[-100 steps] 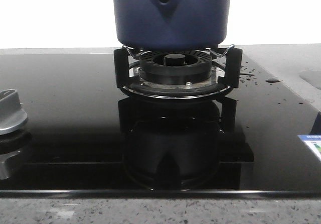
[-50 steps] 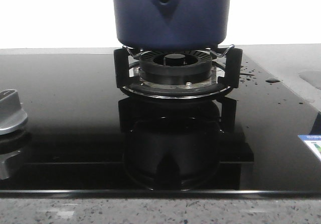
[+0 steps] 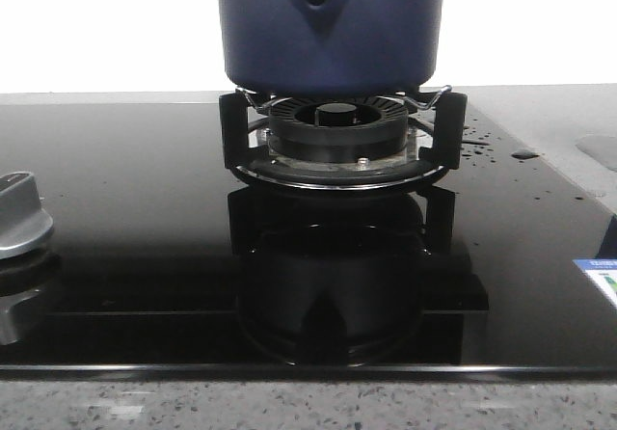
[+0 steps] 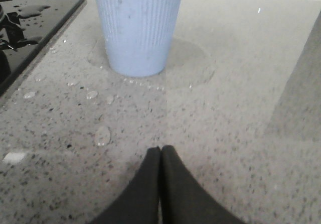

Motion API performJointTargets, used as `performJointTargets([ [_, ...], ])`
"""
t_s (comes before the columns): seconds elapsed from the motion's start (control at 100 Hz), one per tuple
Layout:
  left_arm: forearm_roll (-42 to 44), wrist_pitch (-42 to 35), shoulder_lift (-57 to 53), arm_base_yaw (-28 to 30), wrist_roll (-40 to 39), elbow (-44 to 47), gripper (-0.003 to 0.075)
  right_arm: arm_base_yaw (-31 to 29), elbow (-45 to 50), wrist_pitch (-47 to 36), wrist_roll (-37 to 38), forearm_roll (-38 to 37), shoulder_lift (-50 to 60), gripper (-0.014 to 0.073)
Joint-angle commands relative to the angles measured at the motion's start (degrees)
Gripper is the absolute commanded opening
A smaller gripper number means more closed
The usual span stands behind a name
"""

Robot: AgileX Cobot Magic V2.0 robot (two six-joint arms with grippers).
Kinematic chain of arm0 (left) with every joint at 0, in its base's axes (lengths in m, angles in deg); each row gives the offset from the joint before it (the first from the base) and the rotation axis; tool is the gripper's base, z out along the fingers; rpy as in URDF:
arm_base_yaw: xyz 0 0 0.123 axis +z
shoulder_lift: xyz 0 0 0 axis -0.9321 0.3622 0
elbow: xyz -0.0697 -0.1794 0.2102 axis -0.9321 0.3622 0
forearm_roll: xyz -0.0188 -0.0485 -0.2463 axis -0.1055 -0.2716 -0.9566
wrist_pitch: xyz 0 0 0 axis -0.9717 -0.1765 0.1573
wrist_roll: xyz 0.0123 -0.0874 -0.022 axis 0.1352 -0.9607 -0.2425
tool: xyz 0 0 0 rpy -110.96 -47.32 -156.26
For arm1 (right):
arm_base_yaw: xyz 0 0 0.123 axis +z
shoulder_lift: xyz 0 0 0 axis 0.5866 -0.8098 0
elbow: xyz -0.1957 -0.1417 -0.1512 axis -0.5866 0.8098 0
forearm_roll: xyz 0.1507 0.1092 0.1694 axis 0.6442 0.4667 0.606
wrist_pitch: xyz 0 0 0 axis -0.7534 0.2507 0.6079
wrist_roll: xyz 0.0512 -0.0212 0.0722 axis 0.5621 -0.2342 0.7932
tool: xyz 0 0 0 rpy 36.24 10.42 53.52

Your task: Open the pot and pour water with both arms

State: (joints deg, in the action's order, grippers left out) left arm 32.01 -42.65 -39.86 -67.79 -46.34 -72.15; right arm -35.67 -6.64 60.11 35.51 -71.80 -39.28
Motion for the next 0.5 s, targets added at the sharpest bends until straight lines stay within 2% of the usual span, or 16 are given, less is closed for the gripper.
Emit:
performJointTargets([
  [0.0, -0.2, -2.5, -1.9, 0.0, -0.7, 2.7, -0.0020, -0.3, 1.4, -8.6, -0.4, -2.2, 1.1, -0.0071],
  [0.09, -0.2, -2.6, -1.9, 0.0, -0.7, 2.7, -0.0020, -0.3, 1.4, -16.2, 0.6, 2.3, 1.1, -0.0071],
  [0.23, 5.7, -3.2, -1.9, 0.0, -0.7, 2.7, -0.0020, -0.3, 1.4, -28.2, 0.6, 6.2, 1.1, -0.0071],
  [0.34, 5.6, -3.2, -1.9, 0.0, -0.7, 2.7, -0.0020, -0.3, 1.4, -36.9, 0.6, 6.3, 1.1, -0.0071],
  [0.49, 5.3, -3.5, -1.9, 0.0, -0.7, 2.7, -0.0020, -0.3, 1.4, -35.6, 0.6, 6.3, 1.1, -0.0071],
])
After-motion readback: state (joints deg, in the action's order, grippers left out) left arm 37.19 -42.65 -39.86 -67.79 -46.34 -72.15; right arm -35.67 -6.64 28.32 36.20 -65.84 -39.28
